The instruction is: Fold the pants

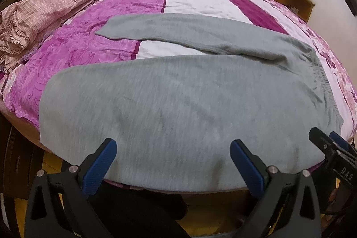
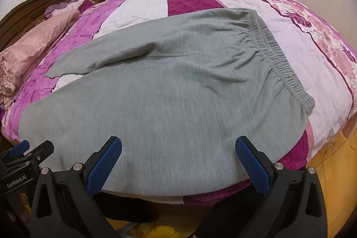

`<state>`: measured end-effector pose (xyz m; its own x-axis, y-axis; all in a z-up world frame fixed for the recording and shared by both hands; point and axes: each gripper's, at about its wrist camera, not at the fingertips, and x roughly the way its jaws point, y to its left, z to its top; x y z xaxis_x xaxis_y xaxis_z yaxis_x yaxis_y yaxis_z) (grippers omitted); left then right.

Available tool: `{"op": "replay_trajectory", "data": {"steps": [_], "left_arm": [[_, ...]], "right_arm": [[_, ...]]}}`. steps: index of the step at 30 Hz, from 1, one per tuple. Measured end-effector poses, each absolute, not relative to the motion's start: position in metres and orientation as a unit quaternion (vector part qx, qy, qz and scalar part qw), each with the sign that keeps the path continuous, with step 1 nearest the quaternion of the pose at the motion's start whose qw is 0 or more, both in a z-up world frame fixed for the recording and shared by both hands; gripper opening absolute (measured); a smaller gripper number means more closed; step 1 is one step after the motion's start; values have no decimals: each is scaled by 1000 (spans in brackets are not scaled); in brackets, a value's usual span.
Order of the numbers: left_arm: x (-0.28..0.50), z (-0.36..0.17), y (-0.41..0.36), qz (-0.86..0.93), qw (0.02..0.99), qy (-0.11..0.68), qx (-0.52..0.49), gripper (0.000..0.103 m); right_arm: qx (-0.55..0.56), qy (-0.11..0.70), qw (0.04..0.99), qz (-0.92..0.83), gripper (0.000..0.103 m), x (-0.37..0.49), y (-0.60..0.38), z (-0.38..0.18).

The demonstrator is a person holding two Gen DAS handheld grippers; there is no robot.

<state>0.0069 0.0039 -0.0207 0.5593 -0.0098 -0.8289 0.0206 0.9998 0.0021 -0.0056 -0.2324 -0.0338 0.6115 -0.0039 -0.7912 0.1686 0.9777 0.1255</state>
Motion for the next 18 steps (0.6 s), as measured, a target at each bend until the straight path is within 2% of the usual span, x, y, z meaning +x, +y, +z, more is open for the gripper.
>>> {"op": "replay_trajectory", "data": {"steps": [18], "left_arm": [[8,-23,5,-6,881,473,8,103]], "right_arm": [[96,440,891,-48,98,-6,-232,-36]]}}
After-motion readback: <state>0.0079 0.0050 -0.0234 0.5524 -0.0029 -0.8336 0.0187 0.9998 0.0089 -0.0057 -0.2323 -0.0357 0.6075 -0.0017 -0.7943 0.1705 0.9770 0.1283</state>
